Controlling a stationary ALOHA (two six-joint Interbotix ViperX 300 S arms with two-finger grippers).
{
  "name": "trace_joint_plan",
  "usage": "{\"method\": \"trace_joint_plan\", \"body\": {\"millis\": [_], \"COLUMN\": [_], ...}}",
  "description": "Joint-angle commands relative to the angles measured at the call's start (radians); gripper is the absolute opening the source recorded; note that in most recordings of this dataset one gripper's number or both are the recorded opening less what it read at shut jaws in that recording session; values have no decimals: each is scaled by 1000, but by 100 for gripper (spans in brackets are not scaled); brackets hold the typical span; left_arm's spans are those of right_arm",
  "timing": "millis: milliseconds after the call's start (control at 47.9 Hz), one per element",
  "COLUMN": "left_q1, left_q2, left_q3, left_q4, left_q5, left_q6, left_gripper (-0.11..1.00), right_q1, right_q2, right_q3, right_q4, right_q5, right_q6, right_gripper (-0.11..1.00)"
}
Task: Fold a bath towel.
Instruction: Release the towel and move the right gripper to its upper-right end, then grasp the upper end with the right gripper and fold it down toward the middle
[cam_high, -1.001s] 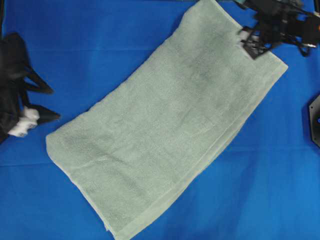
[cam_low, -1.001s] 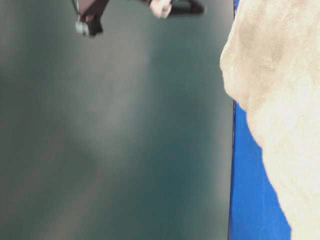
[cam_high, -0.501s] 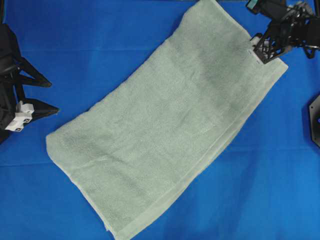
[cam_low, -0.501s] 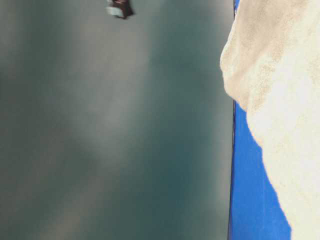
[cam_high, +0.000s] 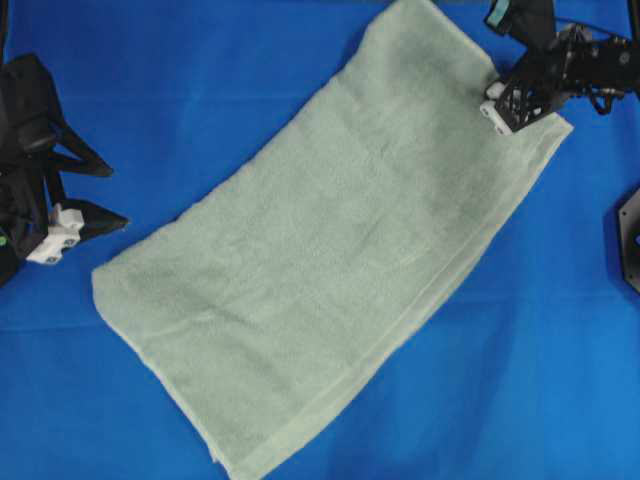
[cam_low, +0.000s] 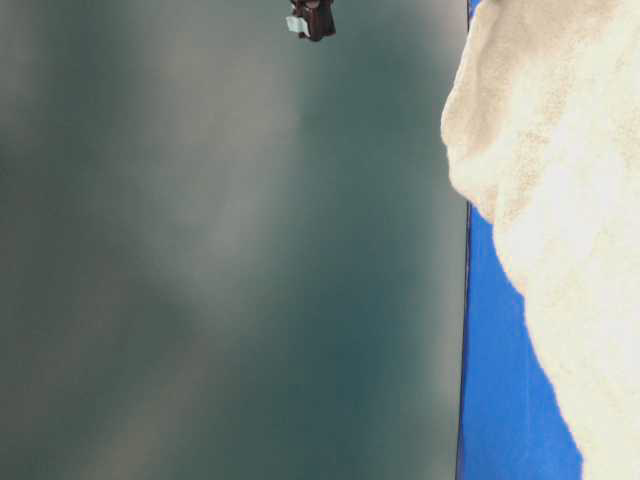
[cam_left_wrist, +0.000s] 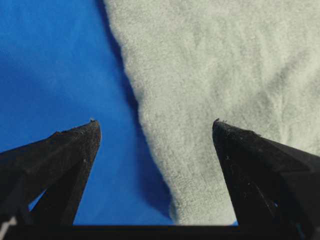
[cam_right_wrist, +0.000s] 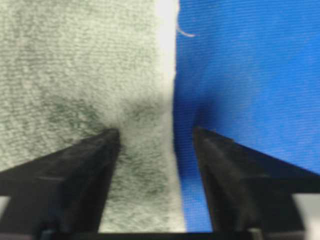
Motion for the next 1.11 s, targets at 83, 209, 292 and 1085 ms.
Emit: {"method": "trace_joint_plan", "body": {"millis": [83,209,292,1085], "left_q1": [0,2,0,0], "left_q2": [3,-6,-11,-34], "left_q3": [-15,-14,-15,-15], "left_q4": [0,0,0,0], "left_q5": [-9,-9,-9,-64], "left_q6": [0,-3,-3,51], "left_gripper": [87,87,87,87], "right_q1": [-12,-11,-11,726], "right_q2": [15,-38,-94,-63], "right_q3": [18,21,18,-354], "right_q4": [6,11,18,218], "right_q5": [18,52,80,255], "right_q6": [2,3,5,186], "right_gripper": [35,16,16,16]}}
